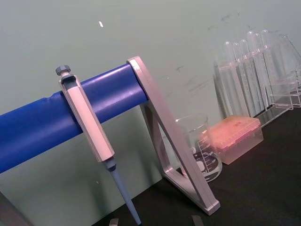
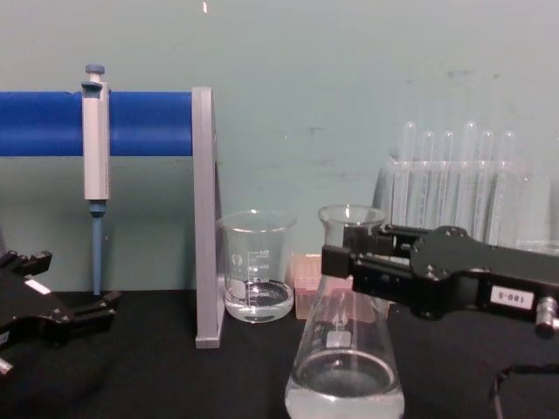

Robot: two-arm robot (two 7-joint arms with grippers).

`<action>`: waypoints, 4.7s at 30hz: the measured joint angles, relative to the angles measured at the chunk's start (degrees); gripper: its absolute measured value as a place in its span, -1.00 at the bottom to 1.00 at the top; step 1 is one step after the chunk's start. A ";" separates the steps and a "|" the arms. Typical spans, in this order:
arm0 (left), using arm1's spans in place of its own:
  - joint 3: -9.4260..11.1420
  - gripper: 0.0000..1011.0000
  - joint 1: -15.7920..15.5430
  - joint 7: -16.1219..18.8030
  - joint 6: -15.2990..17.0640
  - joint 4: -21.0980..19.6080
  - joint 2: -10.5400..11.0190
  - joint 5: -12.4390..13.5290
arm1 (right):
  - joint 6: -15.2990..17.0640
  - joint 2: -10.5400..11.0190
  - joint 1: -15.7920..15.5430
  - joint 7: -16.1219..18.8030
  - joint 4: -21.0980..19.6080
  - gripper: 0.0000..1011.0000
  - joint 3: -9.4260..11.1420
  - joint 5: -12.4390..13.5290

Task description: Grasp the erlenmeyer flask with one hand, shake it three times, then place it back.

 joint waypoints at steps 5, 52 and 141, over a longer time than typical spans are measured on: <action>0.00 0.98 0.00 0.00 0.00 0.00 0.00 0.00 | -0.14 -0.06 -0.04 0.62 0.80 -0.09 -0.24 -0.29; 0.00 0.98 0.00 0.00 0.00 0.00 0.00 0.00 | -1.93 -1.01 0.71 4.66 6.31 -0.09 -1.76 -0.33; 0.00 0.98 0.00 0.00 0.00 0.00 0.00 0.00 | -0.56 -1.10 0.59 4.29 8.07 0.39 -1.91 -0.59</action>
